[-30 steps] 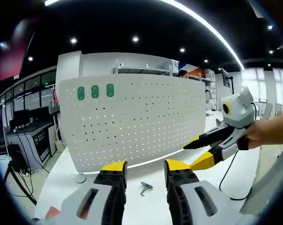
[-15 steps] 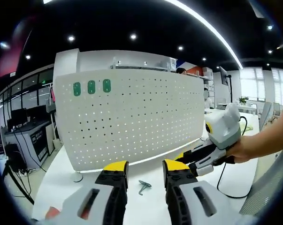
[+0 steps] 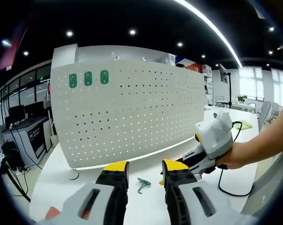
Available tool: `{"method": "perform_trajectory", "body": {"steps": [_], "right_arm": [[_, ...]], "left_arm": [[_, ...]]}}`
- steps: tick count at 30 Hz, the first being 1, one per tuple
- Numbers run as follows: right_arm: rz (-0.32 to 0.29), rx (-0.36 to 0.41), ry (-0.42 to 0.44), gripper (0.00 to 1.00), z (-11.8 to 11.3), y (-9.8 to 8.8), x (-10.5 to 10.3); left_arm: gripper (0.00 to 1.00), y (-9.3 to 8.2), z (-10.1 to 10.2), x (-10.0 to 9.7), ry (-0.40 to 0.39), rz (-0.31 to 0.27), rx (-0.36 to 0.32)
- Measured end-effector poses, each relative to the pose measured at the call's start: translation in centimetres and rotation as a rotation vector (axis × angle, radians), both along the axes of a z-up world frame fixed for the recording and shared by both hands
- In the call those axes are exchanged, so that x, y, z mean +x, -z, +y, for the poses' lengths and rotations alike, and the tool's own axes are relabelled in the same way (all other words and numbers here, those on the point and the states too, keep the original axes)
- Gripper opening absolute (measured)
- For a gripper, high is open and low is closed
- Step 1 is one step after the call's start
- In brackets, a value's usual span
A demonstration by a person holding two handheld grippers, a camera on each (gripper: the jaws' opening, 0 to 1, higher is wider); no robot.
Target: Insert the hook assembly into the mounting plate slot until the hook locks in place.
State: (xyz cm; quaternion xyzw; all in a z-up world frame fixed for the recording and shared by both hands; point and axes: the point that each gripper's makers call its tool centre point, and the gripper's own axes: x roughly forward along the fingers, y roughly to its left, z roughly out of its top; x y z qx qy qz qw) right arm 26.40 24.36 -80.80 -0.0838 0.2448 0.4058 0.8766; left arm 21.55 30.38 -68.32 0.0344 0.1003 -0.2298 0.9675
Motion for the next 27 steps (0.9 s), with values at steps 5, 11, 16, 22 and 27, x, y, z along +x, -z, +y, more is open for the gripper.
{"method": "perform_trajectory", "body": {"steps": [5, 11, 16, 22, 27], "right_arm": [[0.022, -0.004, 0.011, 0.17, 0.3, 1.2, 0.5], [0.040, -0.004, 0.024, 0.14, 0.9, 2.4, 1.2], [0.051, 0.001, 0.033, 0.12, 1.2, 3.0, 1.8], [0.052, -0.005, 0.030, 0.10, 1.5, 3.5, 2.0], [0.055, -0.009, 0.032, 0.09, 1.6, 3.8, 2.3]], "left_arm": [[0.28, 0.4, 0.0, 0.6, 0.004, 0.011, -0.006], [0.27, 1.0, -0.3, 1.1, 0.017, 0.026, -0.003], [0.26, 1.2, -0.1, 1.6, 0.016, 0.036, -0.006], [0.25, 1.6, 0.0, 1.7, 0.015, 0.048, -0.007], [0.24, 1.9, 0.0, 1.7, 0.016, 0.058, -0.008]]}}
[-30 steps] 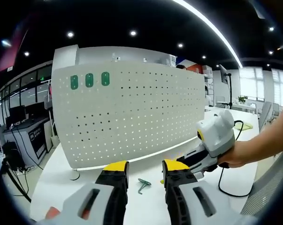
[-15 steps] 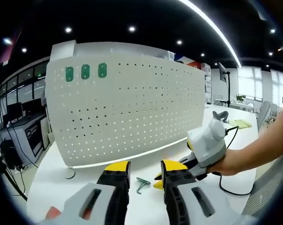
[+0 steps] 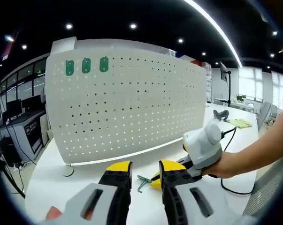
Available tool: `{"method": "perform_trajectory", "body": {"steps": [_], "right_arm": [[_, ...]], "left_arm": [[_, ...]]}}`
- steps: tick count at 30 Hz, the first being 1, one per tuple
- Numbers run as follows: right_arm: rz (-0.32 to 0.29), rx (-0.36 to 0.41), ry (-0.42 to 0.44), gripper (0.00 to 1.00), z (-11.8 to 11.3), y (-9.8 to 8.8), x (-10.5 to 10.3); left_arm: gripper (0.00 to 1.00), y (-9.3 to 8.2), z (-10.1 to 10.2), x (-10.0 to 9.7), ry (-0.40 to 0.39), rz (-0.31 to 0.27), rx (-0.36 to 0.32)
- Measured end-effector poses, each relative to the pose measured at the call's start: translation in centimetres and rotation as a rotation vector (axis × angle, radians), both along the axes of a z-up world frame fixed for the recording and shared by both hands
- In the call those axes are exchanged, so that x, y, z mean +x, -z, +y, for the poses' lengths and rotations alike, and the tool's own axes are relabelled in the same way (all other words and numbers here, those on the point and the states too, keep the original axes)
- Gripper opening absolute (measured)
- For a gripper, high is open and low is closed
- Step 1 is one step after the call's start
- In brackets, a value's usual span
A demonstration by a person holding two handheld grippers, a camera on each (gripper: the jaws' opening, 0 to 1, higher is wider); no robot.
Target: Insert the hook assembly into the mounting plate slot until the hook locks in place.
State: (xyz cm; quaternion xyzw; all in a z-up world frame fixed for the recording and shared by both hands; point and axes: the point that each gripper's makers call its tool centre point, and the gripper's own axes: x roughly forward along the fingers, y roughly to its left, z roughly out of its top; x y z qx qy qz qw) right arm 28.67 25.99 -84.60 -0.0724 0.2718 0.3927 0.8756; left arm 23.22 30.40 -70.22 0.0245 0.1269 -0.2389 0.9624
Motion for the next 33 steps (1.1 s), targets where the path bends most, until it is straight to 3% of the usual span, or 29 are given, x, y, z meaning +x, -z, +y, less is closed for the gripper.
{"method": "perform_trajectory", "body": {"steps": [12, 33], "right_arm": [[-0.014, 0.005, 0.008, 0.03, -0.2, 0.1, 0.5], [-0.054, -0.011, 0.004, 0.02, -0.9, -0.5, 0.9]], "left_arm": [[0.21, 0.2, 0.3, 0.0, -0.004, 0.006, 0.002], [0.18, 0.7, -0.4, 0.0, 0.017, 0.022, 0.004]]}}
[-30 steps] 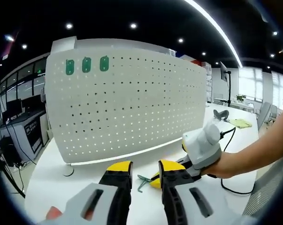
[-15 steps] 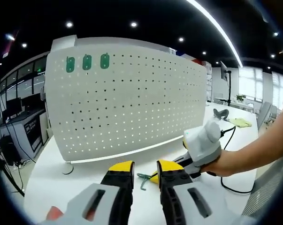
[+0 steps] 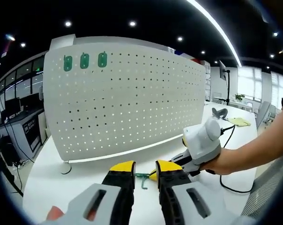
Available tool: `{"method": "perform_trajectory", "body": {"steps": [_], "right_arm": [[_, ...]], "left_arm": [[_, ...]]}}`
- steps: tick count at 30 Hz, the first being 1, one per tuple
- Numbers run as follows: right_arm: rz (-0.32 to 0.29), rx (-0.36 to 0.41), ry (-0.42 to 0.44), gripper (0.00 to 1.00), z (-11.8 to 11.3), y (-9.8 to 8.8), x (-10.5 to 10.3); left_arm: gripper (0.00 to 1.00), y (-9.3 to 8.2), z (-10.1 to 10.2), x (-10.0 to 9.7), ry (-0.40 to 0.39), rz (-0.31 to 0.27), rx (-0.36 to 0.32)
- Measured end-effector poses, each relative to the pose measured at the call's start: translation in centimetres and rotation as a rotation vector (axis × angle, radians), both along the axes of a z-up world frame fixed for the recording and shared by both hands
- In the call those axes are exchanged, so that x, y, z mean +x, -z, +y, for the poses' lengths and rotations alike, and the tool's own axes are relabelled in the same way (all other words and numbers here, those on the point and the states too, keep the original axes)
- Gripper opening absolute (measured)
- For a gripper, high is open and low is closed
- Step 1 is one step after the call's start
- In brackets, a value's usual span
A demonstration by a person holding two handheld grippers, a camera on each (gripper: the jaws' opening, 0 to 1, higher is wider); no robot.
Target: Insert the hook assembly into the mounting plate slot until the hook locks in place.
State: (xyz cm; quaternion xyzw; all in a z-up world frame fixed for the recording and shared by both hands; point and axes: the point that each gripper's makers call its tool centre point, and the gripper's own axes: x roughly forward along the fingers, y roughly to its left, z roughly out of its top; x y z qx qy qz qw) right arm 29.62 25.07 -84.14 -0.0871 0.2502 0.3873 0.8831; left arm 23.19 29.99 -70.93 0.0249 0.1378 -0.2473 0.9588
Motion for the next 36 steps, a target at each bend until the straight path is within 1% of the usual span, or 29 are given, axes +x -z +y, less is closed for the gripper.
{"method": "perform_trajectory", "body": {"steps": [9, 16, 27, 28, 30, 31, 33, 36], "right_arm": [[-0.004, 0.000, 0.000, 0.00, -0.5, -0.4, 0.3], [0.016, 0.023, 0.016, 0.00, -0.8, -1.0, 0.4], [0.020, 0.031, 0.033, 0.00, -1.5, -1.9, 0.6], [0.017, 0.025, 0.031, 0.00, -1.5, -1.9, 0.6], [0.007, -0.015, 0.029, 0.00, -1.9, -1.4, 0.7], [0.004, -0.015, 0.037, 0.00, -2.1, -1.2, 0.8], [0.016, -0.008, 0.043, 0.00, -2.2, -1.0, 0.8], [0.002, -0.035, 0.041, 0.00, -2.5, -0.5, 0.8]], "left_arm": [[0.17, 0.1, 0.0, 0.0, 0.002, 0.001, 0.003], [0.17, 0.2, -0.2, -0.1, 0.011, 0.001, 0.011], [0.15, 0.4, -0.4, 0.0, 0.020, 0.001, 0.017], [0.15, 0.5, -0.5, 0.0, 0.020, 0.002, 0.017], [0.15, 0.6, -0.5, 0.1, 0.022, 0.007, 0.017], [0.15, 0.6, -0.6, 0.1, 0.023, 0.007, 0.015], [0.15, 0.6, -0.7, 0.1, 0.025, 0.006, 0.014], [0.14, 0.6, -0.7, 0.1, 0.029, 0.004, 0.014]]}}
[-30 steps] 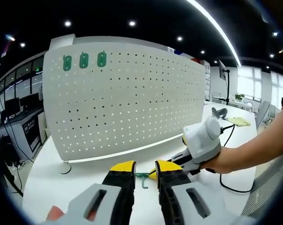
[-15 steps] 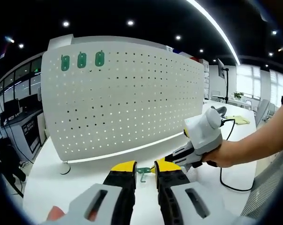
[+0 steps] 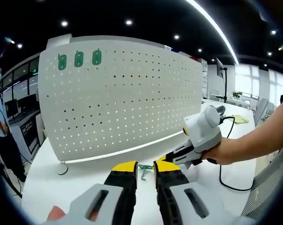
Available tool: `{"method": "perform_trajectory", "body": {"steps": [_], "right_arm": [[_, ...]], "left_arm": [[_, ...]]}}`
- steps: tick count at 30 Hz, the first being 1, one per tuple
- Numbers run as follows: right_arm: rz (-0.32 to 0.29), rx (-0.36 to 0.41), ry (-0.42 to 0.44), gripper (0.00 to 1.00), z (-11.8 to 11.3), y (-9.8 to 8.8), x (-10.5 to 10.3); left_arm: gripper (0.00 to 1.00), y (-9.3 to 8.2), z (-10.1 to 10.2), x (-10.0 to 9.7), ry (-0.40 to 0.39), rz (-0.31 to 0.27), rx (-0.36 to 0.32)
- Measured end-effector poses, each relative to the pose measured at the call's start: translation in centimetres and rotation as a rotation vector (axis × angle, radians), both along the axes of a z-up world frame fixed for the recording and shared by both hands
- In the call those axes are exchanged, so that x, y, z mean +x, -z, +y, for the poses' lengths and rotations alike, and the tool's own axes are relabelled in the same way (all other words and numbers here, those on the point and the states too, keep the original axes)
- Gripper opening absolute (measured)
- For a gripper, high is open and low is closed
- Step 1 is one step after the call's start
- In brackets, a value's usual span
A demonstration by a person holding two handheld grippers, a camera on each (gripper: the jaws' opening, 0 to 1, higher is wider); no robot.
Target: Insert the hook assembly into the mounting plate slot until the hook locks in place.
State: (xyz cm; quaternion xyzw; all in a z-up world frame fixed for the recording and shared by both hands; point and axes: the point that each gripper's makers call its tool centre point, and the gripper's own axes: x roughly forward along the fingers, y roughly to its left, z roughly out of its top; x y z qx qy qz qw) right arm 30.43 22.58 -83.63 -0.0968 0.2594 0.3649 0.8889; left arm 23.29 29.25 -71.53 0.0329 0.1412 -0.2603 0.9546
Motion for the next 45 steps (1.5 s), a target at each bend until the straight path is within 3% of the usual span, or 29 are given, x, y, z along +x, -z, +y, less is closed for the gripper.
{"method": "perform_trajectory", "body": {"steps": [11, 26, 45], "right_arm": [[-0.002, -0.002, 0.009, 0.06, 0.0, 0.3, -0.1], [-0.011, -0.011, 0.014, 0.01, -0.1, 0.6, 0.4], [-0.001, 0.024, -0.004, 0.00, -1.5, -4.0, -0.3]], "left_arm": [[0.14, 0.2, -0.4, 0.2, 0.008, 0.007, -0.003], [0.14, 0.3, 0.0, 0.1, 0.005, 0.009, 0.003], [0.14, 0.0, -1.5, -0.2, 0.064, -0.034, 0.050]]}}
